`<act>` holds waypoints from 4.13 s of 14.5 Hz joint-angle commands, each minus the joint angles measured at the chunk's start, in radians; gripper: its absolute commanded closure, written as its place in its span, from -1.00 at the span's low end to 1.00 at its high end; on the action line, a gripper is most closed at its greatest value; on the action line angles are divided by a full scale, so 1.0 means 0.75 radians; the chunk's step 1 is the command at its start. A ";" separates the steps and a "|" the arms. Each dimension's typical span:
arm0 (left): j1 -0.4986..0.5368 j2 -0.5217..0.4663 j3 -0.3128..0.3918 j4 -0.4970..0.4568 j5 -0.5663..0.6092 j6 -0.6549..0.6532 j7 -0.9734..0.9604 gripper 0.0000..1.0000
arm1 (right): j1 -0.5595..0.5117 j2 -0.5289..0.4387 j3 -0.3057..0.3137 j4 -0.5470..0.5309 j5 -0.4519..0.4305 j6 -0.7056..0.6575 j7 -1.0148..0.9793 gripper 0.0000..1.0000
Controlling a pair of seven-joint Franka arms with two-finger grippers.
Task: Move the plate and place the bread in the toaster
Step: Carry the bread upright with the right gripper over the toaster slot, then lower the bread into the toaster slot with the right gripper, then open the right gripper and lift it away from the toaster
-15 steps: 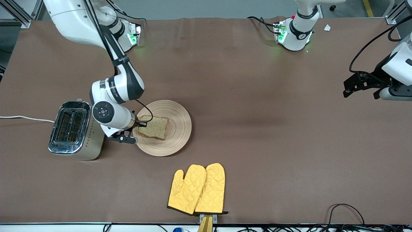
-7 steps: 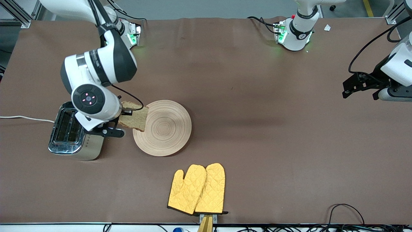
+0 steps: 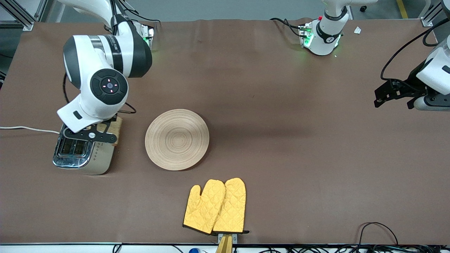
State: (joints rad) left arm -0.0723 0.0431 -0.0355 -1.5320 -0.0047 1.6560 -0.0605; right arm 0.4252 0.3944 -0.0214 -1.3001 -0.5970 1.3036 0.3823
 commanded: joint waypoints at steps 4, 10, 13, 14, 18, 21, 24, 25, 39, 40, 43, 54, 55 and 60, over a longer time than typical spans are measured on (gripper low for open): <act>0.000 0.010 -0.006 0.024 0.027 -0.013 -0.036 -1.00 | 0.018 0.002 -0.002 -0.119 -0.384 -0.014 0.048 0.99; 0.002 0.010 -0.006 0.022 0.027 -0.013 -0.030 -1.00 | 0.000 0.053 -0.002 -0.228 -0.458 -0.024 0.092 0.99; 0.002 0.010 -0.006 0.022 0.027 -0.013 -0.030 -1.00 | -0.019 0.086 -0.004 -0.228 -0.456 -0.030 0.098 0.99; 0.000 0.010 -0.006 0.022 0.027 -0.013 -0.034 -1.00 | -0.031 0.096 -0.004 -0.226 -0.456 -0.036 0.098 0.99; 0.000 0.010 -0.008 0.022 0.027 -0.015 -0.036 -1.00 | -0.084 0.130 -0.002 -0.212 -0.448 -0.020 0.098 0.99; 0.000 0.010 -0.008 0.022 0.027 -0.015 -0.038 -1.00 | -0.105 0.153 -0.002 -0.214 -0.443 -0.010 0.112 0.99; 0.000 0.008 -0.008 0.022 0.027 -0.022 -0.038 -1.00 | -0.105 0.169 -0.002 -0.212 -0.443 -0.008 0.114 0.99; 0.000 0.008 -0.008 0.022 0.027 -0.022 -0.036 -1.00 | -0.107 0.178 -0.002 -0.210 -0.441 -0.008 0.114 0.99; 0.000 0.008 -0.008 0.022 0.027 -0.024 -0.038 -1.00 | -0.135 0.223 0.000 -0.226 -0.378 0.062 0.114 0.96; 0.000 0.008 -0.008 0.020 0.027 -0.024 -0.038 -1.00 | -0.135 0.231 0.000 -0.226 -0.358 0.064 0.114 0.96; 0.000 0.008 -0.008 0.020 0.027 -0.024 -0.040 -1.00 | -0.137 0.253 0.000 -0.226 -0.311 0.064 0.114 0.86; 0.000 0.008 -0.008 0.020 0.027 -0.024 -0.036 -1.00 | -0.121 0.233 0.008 -0.052 -0.119 0.125 -0.029 -1.00; 0.000 0.008 -0.008 0.022 0.027 -0.024 -0.036 -1.00 | -0.121 0.221 0.008 -0.005 -0.068 0.121 -0.029 -1.00; 0.000 0.010 -0.006 0.022 0.027 -0.022 -0.038 -1.00 | -0.180 0.041 -0.004 0.036 0.335 0.135 -0.027 -1.00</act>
State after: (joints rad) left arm -0.0729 0.0441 -0.0361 -1.5320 -0.0047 1.6508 -0.0751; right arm 0.3311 0.5029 -0.0277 -1.2504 -0.4515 1.4004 0.3764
